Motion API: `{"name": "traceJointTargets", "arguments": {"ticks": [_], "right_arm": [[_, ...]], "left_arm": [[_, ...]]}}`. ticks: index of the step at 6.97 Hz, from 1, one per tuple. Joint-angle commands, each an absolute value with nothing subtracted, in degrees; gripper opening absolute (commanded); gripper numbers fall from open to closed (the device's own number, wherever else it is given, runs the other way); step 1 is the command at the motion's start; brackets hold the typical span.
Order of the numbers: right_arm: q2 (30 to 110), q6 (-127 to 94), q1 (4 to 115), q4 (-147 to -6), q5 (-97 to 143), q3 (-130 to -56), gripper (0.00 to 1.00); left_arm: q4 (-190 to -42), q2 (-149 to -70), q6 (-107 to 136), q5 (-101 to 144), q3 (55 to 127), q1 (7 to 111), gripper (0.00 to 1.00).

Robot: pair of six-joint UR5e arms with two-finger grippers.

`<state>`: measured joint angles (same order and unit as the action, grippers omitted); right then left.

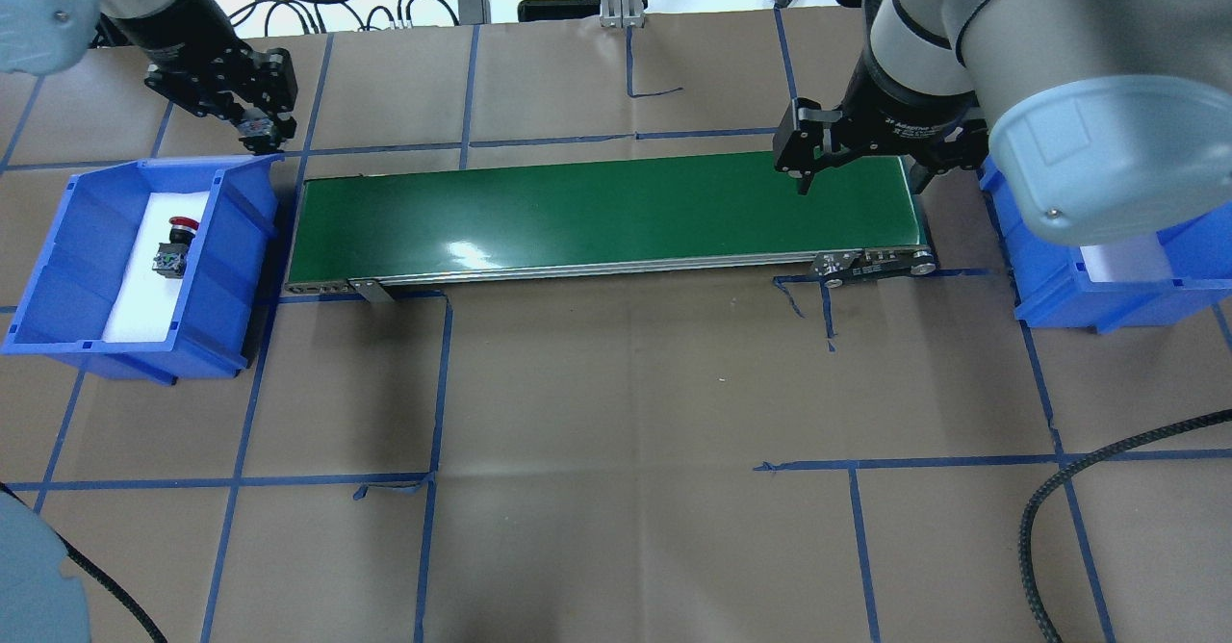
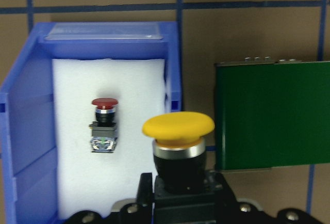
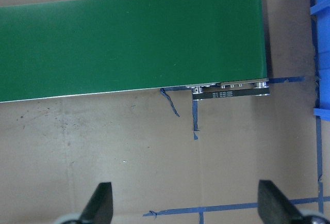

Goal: Transport two buttons from left to right
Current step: 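Lift the yellow button and carry it over the conveyor's near end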

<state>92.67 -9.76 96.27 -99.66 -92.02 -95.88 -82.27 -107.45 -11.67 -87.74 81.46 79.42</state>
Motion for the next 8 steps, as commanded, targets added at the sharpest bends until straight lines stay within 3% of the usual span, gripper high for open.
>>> {"name": "traceJointTargets", "arguments": {"ticks": [1, 6, 7, 8], "right_arm": [[92.7, -9.9, 96.4, -99.5, -91.9, -95.9, 1.0], [92.8, -9.8, 96.1, -99.5, -92.0, -95.8, 1.0], [92.8, -9.8, 96.1, -99.5, -91.9, -95.8, 1.0], [92.9, -9.8, 96.1, -99.5, -92.0, -95.8, 1.0]], "left_arm": [[-77.4, -110.7, -9.9, -87.7, 84.6, 81.1, 0.13], [-57.9, -113.4, -8.6, -90.4, 97.5, 81.3, 0.14], [-57.9, -113.4, -8.6, -90.3, 97.5, 81.4, 0.24], [-57.9, -113.2, -8.7, -90.0, 97.5, 81.6, 0.7]]}}
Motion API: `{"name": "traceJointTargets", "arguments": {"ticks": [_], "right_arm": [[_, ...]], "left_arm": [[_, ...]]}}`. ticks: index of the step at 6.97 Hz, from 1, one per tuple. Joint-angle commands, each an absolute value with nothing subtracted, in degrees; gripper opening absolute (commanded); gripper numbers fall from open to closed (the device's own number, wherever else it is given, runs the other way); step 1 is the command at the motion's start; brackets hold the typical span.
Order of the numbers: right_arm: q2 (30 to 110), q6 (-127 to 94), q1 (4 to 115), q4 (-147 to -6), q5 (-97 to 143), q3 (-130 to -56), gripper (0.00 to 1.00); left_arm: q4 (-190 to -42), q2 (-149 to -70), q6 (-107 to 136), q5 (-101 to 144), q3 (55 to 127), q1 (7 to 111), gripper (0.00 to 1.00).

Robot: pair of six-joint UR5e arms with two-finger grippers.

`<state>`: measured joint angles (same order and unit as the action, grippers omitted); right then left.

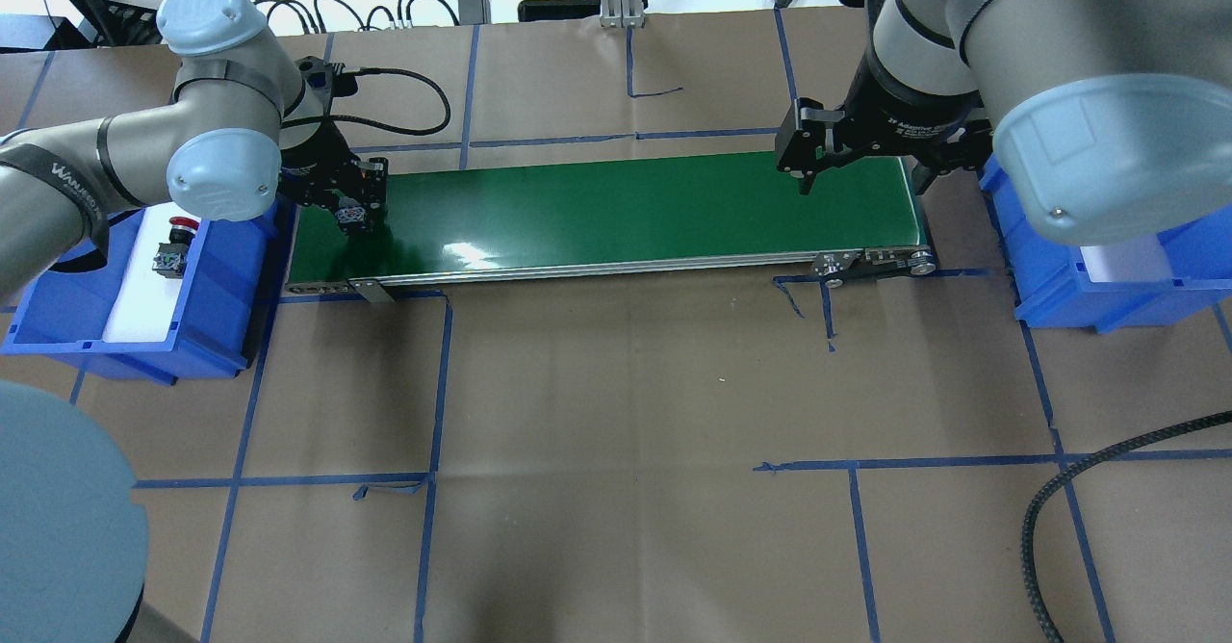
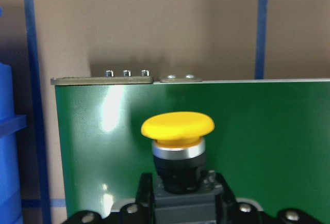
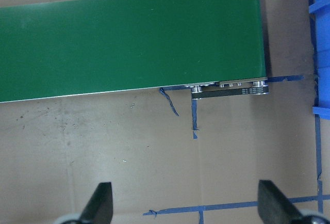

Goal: Transport two buttons from left to right
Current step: 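Lower the yellow button onto the green belt and open the left gripper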

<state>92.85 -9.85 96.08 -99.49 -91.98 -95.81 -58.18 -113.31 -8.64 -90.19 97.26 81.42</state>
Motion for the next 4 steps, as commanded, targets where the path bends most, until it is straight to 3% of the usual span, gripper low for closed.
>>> {"name": "traceJointTargets", "arguments": {"ticks": [1, 4], "right_arm": [[92.9, -9.8, 96.0, -99.5, -92.1, -95.8, 1.0], [92.9, -9.8, 96.0, -99.5, -92.1, -95.9, 1.0]], "left_arm": [[-57.9, -113.1, -8.8, -89.4, 97.3, 81.7, 0.99], [-63.4, -109.4, -9.4, -88.1, 93.3, 81.3, 0.99]]}}
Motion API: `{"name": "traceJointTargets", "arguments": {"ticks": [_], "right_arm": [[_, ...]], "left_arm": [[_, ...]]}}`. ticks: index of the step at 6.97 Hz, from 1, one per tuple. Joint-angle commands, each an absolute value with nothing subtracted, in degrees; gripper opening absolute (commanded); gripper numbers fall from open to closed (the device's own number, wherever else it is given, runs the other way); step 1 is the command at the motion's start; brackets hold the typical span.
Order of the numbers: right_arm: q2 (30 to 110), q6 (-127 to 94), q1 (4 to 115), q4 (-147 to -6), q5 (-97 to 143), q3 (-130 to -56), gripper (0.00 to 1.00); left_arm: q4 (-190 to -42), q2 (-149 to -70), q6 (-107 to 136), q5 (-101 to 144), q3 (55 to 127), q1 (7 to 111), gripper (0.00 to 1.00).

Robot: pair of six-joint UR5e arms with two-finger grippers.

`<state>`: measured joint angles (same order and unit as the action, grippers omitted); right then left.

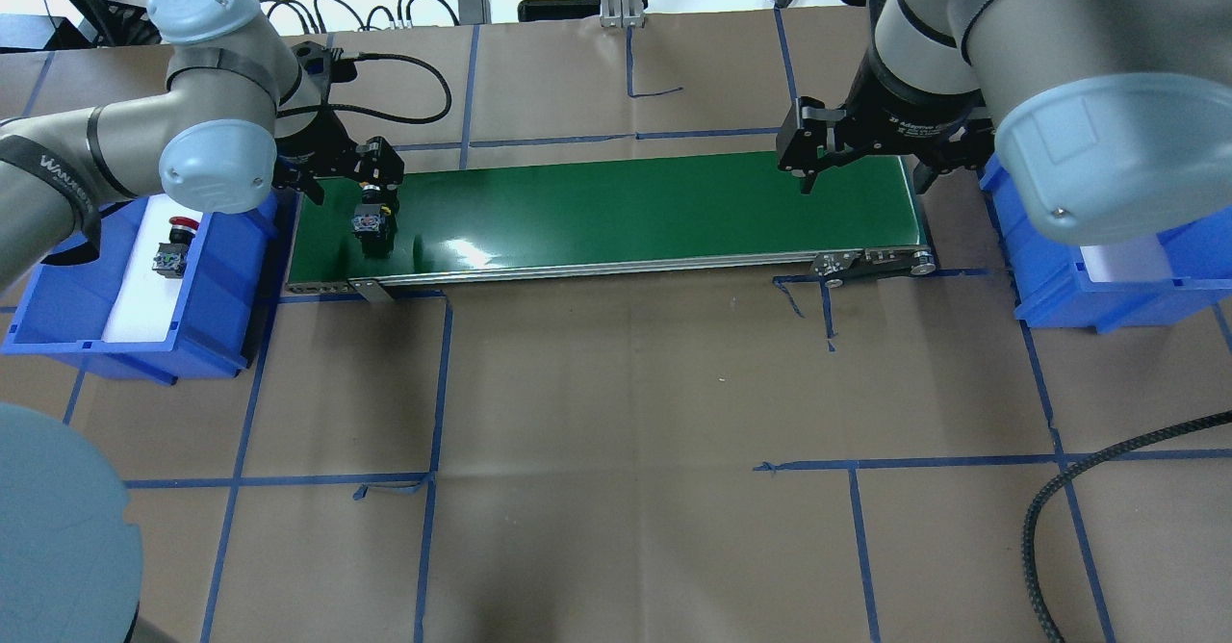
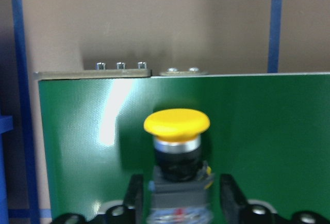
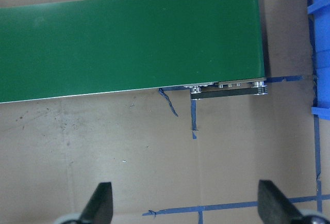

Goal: Transport two buttons from left to right
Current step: 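Lower the yellow button onto the green belt and open the left gripper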

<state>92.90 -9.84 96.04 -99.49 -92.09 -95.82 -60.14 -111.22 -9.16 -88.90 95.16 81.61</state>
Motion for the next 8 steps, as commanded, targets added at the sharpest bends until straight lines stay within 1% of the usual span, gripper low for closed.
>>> {"name": "traceJointTargets", "arguments": {"ticks": [1, 3, 4, 6, 8], "right_arm": [[92.9, -9.8, 96.2, -99.5, -92.1, -95.9, 1.0], [93.0, -9.8, 96.2, -99.4, -92.2, -95.9, 1.0], [92.9, -9.7, 96.2, -99.4, -92.3, -95.8, 1.0], [93.0, -9.4, 96.0, -99.3, -92.5, -95.8, 1.0], [93.0, -9.4, 96.0, -99.2, -92.3, -95.8, 1.0]], "left_arm": [[-71.1, -107.9, -9.5, -88.2, 88.6, 80.8, 0.99], [-86.5, -108.2, -10.1, -88.4, 76.1, 80.5, 0.99], [-89.6, -108.8, -12.1, -88.5, 72.5, 80.4, 0.99], [-89.2, -109.3, -15.6, -88.6, 71.5, 77.4, 0.99], [-88.8, -110.3, -25.1, -88.5, 71.4, 69.7, 0.99]]}}
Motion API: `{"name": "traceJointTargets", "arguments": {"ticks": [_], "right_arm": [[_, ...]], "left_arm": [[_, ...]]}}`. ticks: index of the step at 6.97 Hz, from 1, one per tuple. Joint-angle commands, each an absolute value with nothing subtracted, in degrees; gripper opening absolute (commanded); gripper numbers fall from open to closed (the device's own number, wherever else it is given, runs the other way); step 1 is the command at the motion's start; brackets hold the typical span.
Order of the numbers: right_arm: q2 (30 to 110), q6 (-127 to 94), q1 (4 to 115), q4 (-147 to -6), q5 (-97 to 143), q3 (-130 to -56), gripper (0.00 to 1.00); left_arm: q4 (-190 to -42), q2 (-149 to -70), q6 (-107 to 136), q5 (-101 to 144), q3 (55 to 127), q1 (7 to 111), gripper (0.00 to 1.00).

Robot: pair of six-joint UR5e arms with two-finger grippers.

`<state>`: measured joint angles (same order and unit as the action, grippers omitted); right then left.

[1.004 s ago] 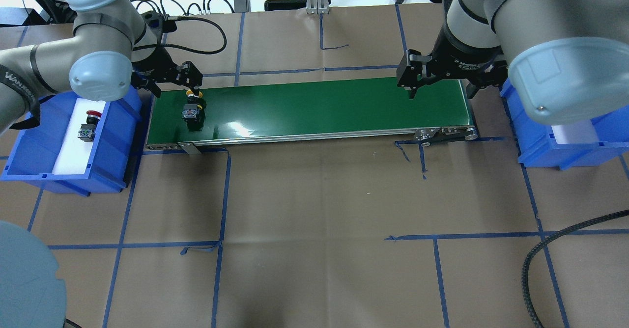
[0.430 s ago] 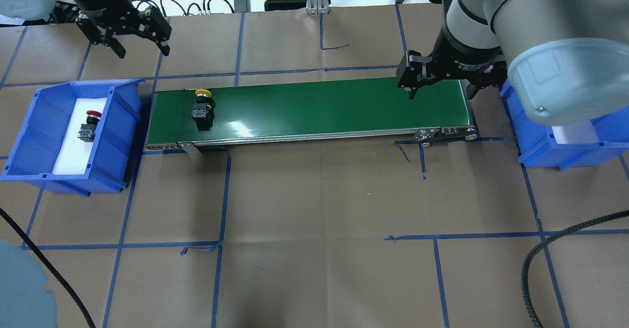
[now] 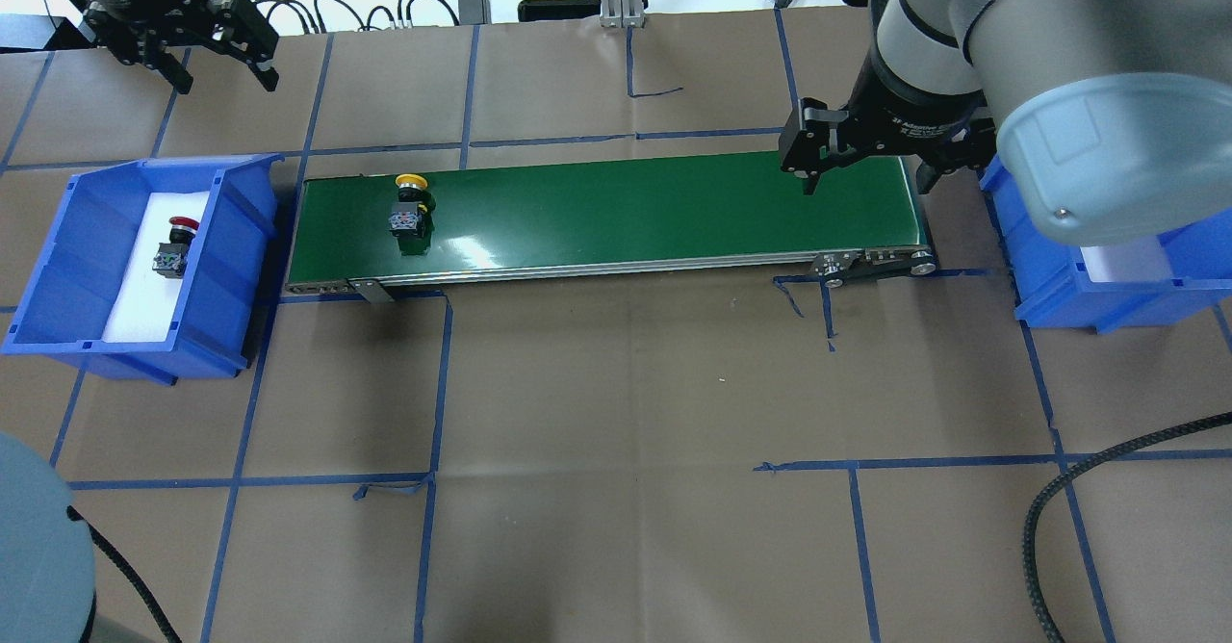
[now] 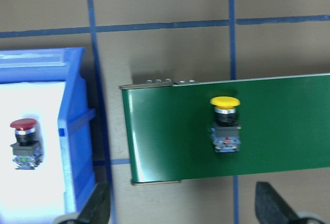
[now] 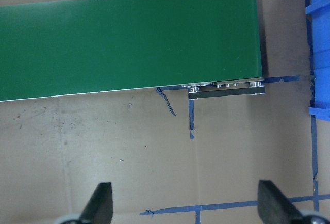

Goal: Transport two buttons from left to right
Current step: 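Move the left gripper back into the bin and grasp the red-capped button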

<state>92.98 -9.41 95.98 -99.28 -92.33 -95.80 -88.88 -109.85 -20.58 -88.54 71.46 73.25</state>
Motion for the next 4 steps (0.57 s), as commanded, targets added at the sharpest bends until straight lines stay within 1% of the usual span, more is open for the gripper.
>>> {"name": "traceJointTargets", "arguments": {"ticks": [1, 3, 4], "right_arm": [[93.0, -9.4, 96.2, -99.2, -92.2, -95.8, 1.0], [93.0, -9.4, 96.1, -99.2, -92.2, -95.7, 1.0], [93.0, -9.4, 96.0, -99.2, -92.1, -95.6, 1.0]], "left_arm": [[-88.8, -111.4, -30.6, -88.5, 70.8, 65.4, 0.99], [-88.2, -112.6, -37.6, -88.4, 70.7, 57.5, 0.99], [-88.1, -113.1, -37.4, -88.2, 71.4, 57.0, 0.99]]}}
